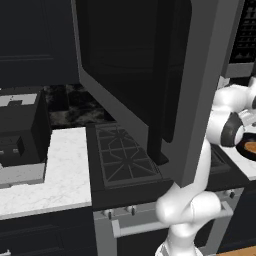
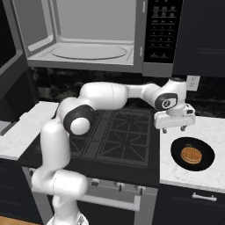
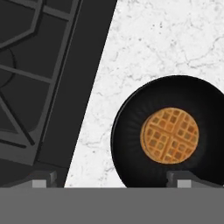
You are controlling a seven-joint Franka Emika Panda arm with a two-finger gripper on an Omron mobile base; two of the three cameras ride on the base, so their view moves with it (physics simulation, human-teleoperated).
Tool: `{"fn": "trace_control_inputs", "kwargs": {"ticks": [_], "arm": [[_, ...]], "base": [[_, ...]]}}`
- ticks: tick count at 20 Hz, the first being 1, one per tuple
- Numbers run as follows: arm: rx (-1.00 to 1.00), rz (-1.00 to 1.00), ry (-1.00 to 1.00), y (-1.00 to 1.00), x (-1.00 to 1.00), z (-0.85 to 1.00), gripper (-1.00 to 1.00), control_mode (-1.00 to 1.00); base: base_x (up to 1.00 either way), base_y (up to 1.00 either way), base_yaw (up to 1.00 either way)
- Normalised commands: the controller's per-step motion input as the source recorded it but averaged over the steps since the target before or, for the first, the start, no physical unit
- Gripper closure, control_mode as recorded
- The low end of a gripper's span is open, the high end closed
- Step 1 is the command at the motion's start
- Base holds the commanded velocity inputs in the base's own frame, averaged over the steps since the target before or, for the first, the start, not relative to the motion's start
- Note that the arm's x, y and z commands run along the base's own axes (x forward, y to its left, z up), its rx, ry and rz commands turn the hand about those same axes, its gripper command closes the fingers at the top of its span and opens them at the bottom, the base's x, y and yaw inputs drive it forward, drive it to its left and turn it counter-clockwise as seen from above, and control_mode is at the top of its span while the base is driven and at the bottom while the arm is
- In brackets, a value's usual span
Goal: Open the microwave, place the bowl with waffle inside the microwave, then close the microwave door and turn it on.
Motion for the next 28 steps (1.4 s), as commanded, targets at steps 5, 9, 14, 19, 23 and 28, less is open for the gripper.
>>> {"fn": "trace_control_inputs", "kwargs": {"ticks": [5, 9, 14, 19, 23, 28], "arm": [[0.0, -0.02, 0.0, 0.0, -0.01, -0.22, -1.0, -1.0], [0.0, -0.02, 0.0, 0.0, -0.19, -0.34, -1.0, -1.0], [-0.02, -0.01, 0.0, 0.0, -0.41, -0.36, -1.0, -1.0], [-0.01, 0.0, 0.0, 0.07, -0.48, -0.4, -1.0, -1.0], [0.0, 0.0, 0.0, 0.24, -0.08, -0.32, -1.0, -1.0], [0.04, 0.0, -0.08, 0.05, 0.3, -0.01, -1.0, -1.0]], "base": [[0.0, 0.0, 0.0], [0.0, 0.0, 0.0], [0.0, 0.0, 0.0], [0.0, 0.0, 0.0], [0.0, 0.0, 0.0], [0.0, 0.0, 0.0]]}}
